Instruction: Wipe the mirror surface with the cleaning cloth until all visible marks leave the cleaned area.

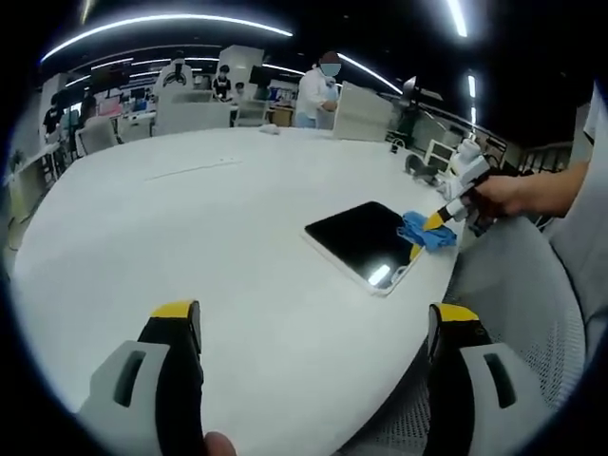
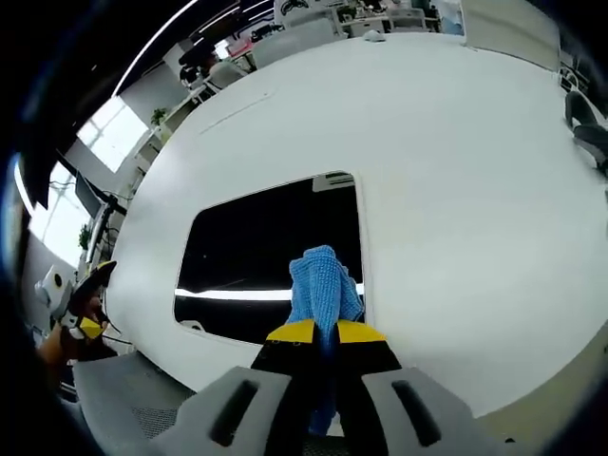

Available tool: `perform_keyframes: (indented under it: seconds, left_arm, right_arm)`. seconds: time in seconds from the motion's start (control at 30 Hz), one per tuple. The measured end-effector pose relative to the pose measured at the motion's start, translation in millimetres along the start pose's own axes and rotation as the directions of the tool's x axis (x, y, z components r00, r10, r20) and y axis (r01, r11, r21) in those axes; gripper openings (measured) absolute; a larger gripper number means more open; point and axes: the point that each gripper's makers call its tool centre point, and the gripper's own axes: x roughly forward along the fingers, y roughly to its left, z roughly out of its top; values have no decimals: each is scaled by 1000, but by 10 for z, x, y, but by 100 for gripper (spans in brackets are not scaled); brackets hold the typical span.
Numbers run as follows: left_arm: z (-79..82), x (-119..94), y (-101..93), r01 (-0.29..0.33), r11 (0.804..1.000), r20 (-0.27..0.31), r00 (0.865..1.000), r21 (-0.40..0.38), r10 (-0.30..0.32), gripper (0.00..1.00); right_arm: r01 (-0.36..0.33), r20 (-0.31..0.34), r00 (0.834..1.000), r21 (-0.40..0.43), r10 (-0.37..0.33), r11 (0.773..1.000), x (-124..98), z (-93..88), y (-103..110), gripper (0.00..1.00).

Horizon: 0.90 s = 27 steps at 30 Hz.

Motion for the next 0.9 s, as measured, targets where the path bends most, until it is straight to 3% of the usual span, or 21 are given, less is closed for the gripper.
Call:
perform_keyframes:
  seconds: [0.9]
  left_arm:
    - [-44,-81,141,-33,999,-8,999,-1,33,99]
  right_arm:
    - [50,26,998,-77,-48,996,141,433,47,0]
